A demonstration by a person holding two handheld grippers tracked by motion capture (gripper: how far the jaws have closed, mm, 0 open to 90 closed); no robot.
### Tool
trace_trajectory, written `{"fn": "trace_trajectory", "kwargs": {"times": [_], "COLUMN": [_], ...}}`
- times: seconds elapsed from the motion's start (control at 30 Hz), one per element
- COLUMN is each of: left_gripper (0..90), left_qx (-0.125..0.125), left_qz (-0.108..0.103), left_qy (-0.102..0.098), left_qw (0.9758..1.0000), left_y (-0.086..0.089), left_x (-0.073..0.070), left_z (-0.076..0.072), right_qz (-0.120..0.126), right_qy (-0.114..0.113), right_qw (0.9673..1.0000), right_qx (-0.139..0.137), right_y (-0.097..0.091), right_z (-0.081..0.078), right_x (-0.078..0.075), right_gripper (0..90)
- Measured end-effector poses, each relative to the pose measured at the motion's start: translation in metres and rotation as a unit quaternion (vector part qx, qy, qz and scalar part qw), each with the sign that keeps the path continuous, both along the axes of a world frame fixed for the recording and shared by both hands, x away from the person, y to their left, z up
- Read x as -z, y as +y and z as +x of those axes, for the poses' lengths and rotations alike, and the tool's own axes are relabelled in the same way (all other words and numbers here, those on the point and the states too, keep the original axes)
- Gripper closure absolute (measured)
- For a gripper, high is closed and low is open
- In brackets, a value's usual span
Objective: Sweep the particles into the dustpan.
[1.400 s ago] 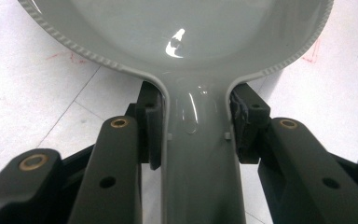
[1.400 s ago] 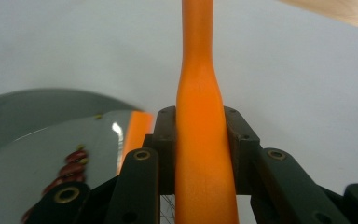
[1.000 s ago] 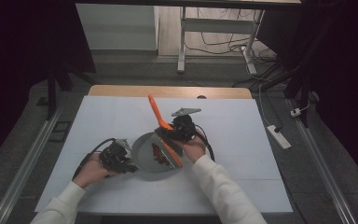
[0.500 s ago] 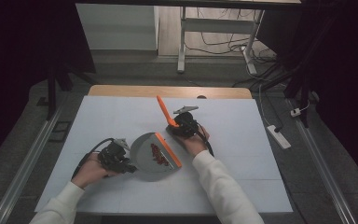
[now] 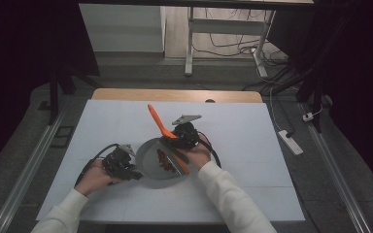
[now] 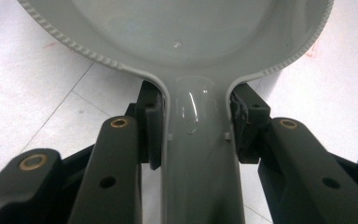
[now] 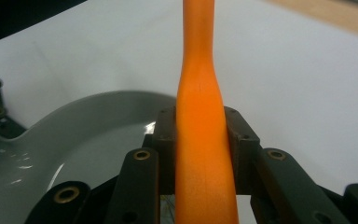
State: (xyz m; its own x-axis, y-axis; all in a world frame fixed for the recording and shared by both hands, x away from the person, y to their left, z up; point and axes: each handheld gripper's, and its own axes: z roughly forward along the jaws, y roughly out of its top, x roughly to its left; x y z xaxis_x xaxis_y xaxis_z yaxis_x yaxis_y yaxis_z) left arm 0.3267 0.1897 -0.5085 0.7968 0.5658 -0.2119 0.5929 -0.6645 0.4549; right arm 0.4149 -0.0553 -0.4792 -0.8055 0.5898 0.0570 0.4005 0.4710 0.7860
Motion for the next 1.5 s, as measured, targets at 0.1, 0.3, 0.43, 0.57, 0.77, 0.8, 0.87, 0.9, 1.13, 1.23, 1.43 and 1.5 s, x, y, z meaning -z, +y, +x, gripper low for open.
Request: {"fn": "trace_trajectory", "kwargs": {"times": [0.1, 0.3, 0.43, 0.57, 0.77, 0.8, 0.87, 0.9, 1.13, 1.23, 1.43, 1.5], "left_gripper": [61.4, 61.4, 61.5, 61.5, 61.6, 61.5, 61.6, 61.5, 61.6, 61.5, 61.6, 61.6], "left_qx": [0.000, 0.000, -0.005, -0.007, -0.012, -0.009, -0.014, -0.015, -0.017, -0.022, -0.032, -0.041], "left_qz": [0.001, 0.003, -0.004, -0.006, -0.010, -0.009, -0.014, -0.015, -0.025, -0.033, -0.045, -0.048], "left_qy": [0.000, -0.006, -0.016, -0.025, -0.040, -0.039, -0.040, -0.040, -0.042, -0.044, -0.051, -0.055], "left_qw": [1.0000, 1.0000, 0.9998, 0.9997, 0.9991, 0.9992, 0.9990, 0.9990, 0.9987, 0.9982, 0.9971, 0.9965], "left_y": [0.000, -0.001, -0.001, -0.001, -0.001, 0.000, 0.000, 0.001, 0.005, 0.006, 0.013, 0.014], "left_x": [0.001, 0.005, 0.005, 0.008, 0.007, 0.007, 0.008, 0.008, 0.007, 0.005, 0.002, 0.001], "left_z": [0.000, -0.002, -0.005, -0.007, -0.014, -0.015, -0.016, -0.017, -0.022, -0.025, -0.029, -0.031], "right_qz": [0.000, 0.014, 0.020, 0.021, 0.027, 0.027, 0.024, 0.022, 0.037, 0.040, 0.049, 0.051], "right_qy": [-0.013, -0.013, -0.011, -0.015, -0.013, -0.014, -0.016, -0.016, -0.005, -0.005, -0.007, -0.007], "right_qw": [0.9997, 0.9981, 0.9975, 0.9974, 0.9969, 0.9968, 0.9969, 0.9970, 0.9966, 0.9965, 0.9954, 0.9948], "right_qx": [0.023, 0.058, 0.067, 0.068, 0.073, 0.074, 0.073, 0.073, 0.074, 0.073, 0.082, 0.088], "right_y": [-0.008, -0.032, -0.047, -0.059, -0.078, -0.081, -0.086, -0.089, -0.112, -0.122, -0.146, -0.154], "right_z": [0.002, 0.004, -0.002, -0.010, -0.021, -0.024, -0.028, -0.031, -0.045, -0.052, -0.067, -0.070], "right_x": [-0.005, -0.008, -0.008, -0.008, -0.010, -0.010, -0.009, -0.008, -0.009, -0.010, -0.013, -0.013], "right_gripper": [69.8, 69.7, 69.7, 69.7, 69.7, 69.7, 69.7, 69.7, 69.7, 69.7, 69.7, 69.7]}}
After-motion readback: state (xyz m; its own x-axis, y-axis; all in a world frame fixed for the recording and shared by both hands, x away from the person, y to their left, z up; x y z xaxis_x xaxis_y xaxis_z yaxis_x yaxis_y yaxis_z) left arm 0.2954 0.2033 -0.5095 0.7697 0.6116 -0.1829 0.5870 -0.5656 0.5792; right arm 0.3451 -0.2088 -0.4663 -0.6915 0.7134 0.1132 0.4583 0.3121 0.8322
